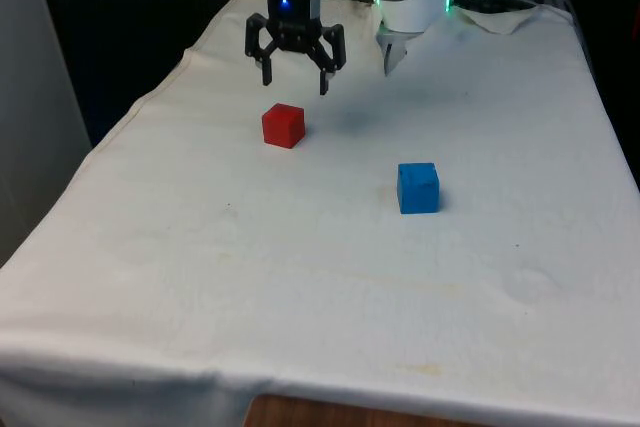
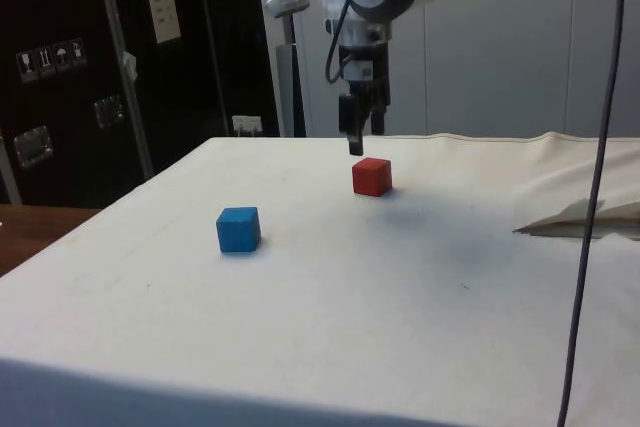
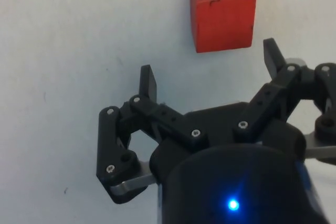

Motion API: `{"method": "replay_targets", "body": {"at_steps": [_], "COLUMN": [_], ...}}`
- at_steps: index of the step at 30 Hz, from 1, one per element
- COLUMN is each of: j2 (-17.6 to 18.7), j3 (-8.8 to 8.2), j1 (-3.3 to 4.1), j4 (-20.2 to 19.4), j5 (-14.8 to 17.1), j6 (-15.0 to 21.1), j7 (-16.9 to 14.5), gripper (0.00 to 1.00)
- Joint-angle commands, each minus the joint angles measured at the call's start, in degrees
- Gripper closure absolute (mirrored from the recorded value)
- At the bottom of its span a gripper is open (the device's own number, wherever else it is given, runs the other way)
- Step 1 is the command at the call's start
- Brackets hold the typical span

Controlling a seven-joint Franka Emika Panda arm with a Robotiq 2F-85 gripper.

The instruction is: Stack the two cubes.

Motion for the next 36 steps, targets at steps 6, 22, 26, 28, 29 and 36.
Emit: {"method": "replay_targets", "body": {"at_steps": [6, 22, 26, 28, 29, 36], "j2": [1.43, 4.35, 4.81, 5.16, 5.33, 6.53], "j3": [0.80, 1.03, 1.03, 1.03, 1.09, 1.15], "j1": [-0.29, -0.69, -0.80, -0.86, -0.92, -1.26], "j4": [-0.29, 0.00, 0.11, 0.17, 0.23, 0.86], "j5": [3.61, 4.81, 4.81, 4.81, 4.81, 4.93], "j6": [2.23, 4.18, 4.53, 4.64, 4.76, 5.16], "j7": [-2.52, -3.15, -3.15, -3.15, -3.21, -3.21], "gripper": [0.00, 0.00, 0.00, 0.00, 0.00, 0.00]}}
